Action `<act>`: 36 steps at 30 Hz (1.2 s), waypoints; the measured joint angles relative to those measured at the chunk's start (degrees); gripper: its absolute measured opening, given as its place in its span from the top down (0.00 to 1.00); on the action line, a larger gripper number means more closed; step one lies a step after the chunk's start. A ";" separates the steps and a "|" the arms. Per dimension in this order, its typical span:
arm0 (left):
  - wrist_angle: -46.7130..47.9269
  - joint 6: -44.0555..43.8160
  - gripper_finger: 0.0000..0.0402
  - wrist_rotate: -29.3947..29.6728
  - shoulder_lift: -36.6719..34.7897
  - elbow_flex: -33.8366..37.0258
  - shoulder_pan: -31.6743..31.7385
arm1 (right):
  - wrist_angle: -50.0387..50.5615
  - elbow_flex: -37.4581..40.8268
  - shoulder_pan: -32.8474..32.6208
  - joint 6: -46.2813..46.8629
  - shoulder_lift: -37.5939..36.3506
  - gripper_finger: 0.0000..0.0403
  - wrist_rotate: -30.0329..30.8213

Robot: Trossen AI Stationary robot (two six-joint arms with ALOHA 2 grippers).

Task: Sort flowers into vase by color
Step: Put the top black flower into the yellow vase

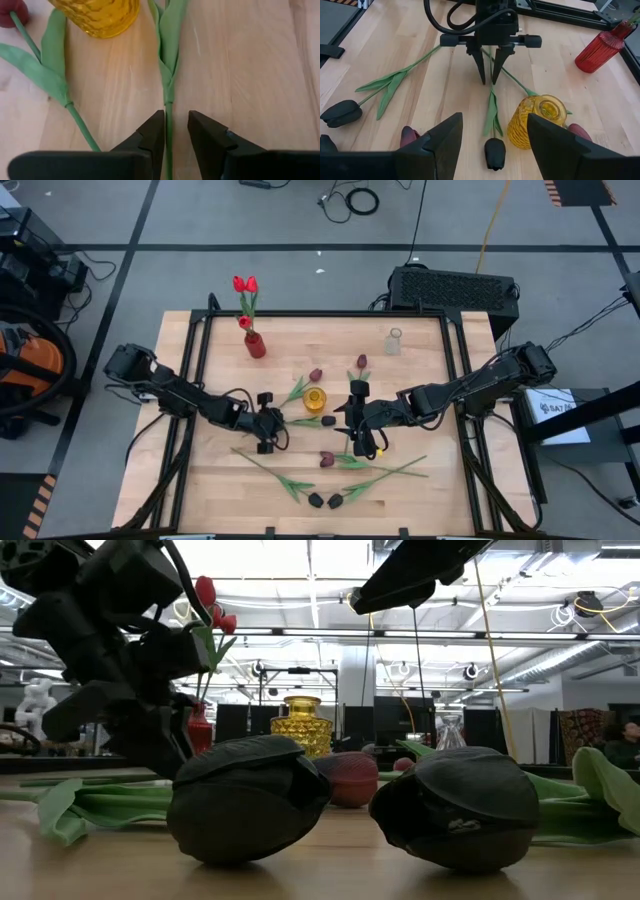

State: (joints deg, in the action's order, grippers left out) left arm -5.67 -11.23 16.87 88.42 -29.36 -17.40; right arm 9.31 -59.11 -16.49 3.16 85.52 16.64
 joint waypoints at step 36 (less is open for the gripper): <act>5.46 1.94 0.98 -8.01 -18.21 -3.83 -6.25 | -0.78 0.00 0.02 -0.87 0.00 0.47 1.08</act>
State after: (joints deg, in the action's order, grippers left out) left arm -0.21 -9.30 8.87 70.22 -33.20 -23.64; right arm 8.53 -59.11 -16.47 2.28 85.52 17.73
